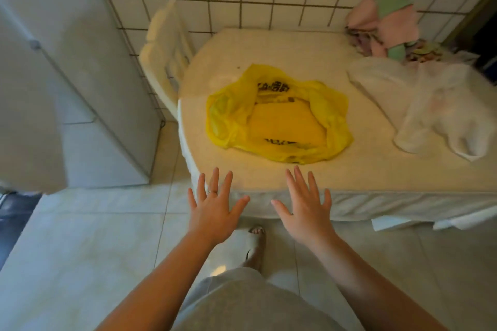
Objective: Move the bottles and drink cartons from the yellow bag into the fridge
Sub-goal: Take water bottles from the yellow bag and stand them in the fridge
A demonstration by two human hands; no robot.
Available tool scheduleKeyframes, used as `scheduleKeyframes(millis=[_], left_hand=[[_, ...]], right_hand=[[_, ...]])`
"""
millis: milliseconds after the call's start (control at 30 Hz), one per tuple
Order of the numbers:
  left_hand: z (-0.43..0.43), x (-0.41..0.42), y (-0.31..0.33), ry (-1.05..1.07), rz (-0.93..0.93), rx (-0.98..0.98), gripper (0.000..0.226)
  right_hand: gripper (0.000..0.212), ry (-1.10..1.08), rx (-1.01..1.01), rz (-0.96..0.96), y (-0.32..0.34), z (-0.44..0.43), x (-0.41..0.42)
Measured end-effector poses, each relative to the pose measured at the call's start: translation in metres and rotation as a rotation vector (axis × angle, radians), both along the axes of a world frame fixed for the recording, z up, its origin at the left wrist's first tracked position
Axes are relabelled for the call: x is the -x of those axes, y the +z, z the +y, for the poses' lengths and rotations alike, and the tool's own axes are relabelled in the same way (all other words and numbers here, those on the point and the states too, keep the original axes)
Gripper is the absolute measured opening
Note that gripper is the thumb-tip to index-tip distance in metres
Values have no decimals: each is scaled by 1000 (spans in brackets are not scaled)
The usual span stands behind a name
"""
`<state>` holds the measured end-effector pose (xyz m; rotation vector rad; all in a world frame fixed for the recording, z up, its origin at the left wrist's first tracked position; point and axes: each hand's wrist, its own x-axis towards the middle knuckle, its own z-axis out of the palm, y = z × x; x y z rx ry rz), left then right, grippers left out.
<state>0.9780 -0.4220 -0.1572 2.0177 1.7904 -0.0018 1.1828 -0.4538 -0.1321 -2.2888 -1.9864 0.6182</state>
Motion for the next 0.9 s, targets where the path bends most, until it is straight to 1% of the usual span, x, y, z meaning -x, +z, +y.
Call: scheduleKeyframes(millis=[100, 233, 367, 433, 533, 633, 733, 800, 900], left_hand=[[49, -38, -2, -58, -24, 6, 80], [109, -87, -1, -154, -58, 27, 78], [166, -125, -10, -269, -101, 118, 72], [190, -145, -18, -301, -125, 138, 70], [226, -174, -24, -280, -160, 96, 71], [267, -203, -17, -262, -171, 3, 74], [307, -234, -8, -281, -134, -24, 82], [331, -252, -6, -286, -73, -1, 90], [359, -273, -12, -312, -31, 48, 93]], right_hand=[[73, -40, -29, -30, 0, 38, -38], [74, -76, 24, -79, 3, 94, -93], [76, -65, 34, -165, 1, 152, -140], [81, -70, 45, -176, -3, 178, -156], [89, -129, 75, -191, -11, 207, -172], [100, -202, 89, -212, -23, 227, -182], [109, -255, 113, -133, -33, 244, -189], [104, -240, 109, -114, -36, 255, -196], [81, -214, 54, -63, -40, 265, -213]])
